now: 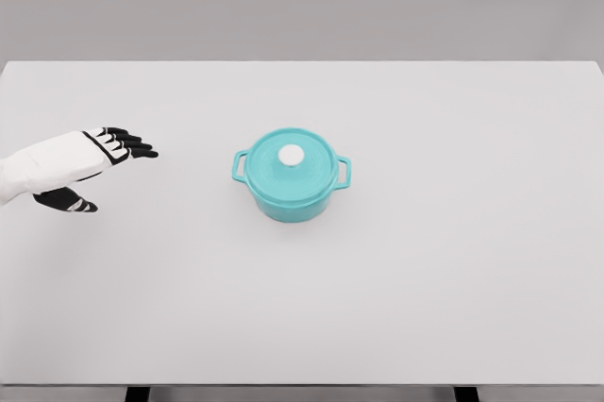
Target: Open the lid of the pot with left arm
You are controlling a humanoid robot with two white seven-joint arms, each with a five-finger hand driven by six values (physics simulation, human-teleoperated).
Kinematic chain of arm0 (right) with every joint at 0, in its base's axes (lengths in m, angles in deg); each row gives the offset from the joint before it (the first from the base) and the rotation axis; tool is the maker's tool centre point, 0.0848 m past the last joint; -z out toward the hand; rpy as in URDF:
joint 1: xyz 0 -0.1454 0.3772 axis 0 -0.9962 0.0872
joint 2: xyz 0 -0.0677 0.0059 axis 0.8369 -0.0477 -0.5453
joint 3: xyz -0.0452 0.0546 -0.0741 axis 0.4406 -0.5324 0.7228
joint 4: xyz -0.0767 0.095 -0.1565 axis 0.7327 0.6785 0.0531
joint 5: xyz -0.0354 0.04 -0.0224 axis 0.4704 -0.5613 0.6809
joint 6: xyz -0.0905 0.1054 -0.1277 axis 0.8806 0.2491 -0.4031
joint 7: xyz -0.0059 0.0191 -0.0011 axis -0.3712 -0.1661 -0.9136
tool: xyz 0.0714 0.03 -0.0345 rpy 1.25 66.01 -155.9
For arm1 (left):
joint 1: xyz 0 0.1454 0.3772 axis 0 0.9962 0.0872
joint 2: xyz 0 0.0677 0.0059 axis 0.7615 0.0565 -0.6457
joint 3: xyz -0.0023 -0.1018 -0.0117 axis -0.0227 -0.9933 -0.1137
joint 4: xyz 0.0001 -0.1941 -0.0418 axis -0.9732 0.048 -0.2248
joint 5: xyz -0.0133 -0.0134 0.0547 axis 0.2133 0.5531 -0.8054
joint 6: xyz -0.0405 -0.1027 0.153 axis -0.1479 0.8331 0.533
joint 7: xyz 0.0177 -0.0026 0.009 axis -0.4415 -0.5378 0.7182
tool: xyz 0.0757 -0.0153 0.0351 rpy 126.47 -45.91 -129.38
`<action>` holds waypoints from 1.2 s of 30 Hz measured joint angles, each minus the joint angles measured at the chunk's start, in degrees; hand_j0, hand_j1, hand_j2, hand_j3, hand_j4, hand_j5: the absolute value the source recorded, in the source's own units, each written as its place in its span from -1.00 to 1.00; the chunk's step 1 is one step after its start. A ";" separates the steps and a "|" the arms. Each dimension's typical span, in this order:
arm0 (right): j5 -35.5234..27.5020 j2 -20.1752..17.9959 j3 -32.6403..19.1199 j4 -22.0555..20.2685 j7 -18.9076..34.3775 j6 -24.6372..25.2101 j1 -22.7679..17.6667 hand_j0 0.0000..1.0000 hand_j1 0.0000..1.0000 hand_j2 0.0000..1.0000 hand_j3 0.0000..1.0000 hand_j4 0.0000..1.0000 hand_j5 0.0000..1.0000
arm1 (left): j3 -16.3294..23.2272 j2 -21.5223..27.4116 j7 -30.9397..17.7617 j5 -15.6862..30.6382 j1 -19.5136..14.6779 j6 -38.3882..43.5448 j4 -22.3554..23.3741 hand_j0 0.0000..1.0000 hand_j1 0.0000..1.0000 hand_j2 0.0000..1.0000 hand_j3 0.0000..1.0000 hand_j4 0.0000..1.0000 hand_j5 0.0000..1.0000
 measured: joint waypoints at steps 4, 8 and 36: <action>-0.04 0.01 -0.03 -0.13 -0.06 0.01 -0.44 1.00 1.00 1.00 1.00 1.00 1.00 | -0.26 0.00 0.00 -0.43 -0.70 0.00 2.51 1.00 1.00 1.00 1.00 1.00 1.00; -0.04 0.01 -0.06 -0.18 -0.09 0.03 -0.44 1.00 1.00 1.00 1.00 1.00 1.00 | -0.26 -0.02 -0.80 -0.82 -1.32 0.00 3.35 1.00 1.00 1.00 1.00 1.00 1.00; -0.04 0.01 -0.07 -0.15 -0.10 0.03 -0.44 1.00 1.00 1.00 1.00 1.00 1.00 | 40.15 -19.99 -5.77 -0.51 -42.19 -0.02 8.85 1.00 1.00 1.00 1.00 1.00 1.00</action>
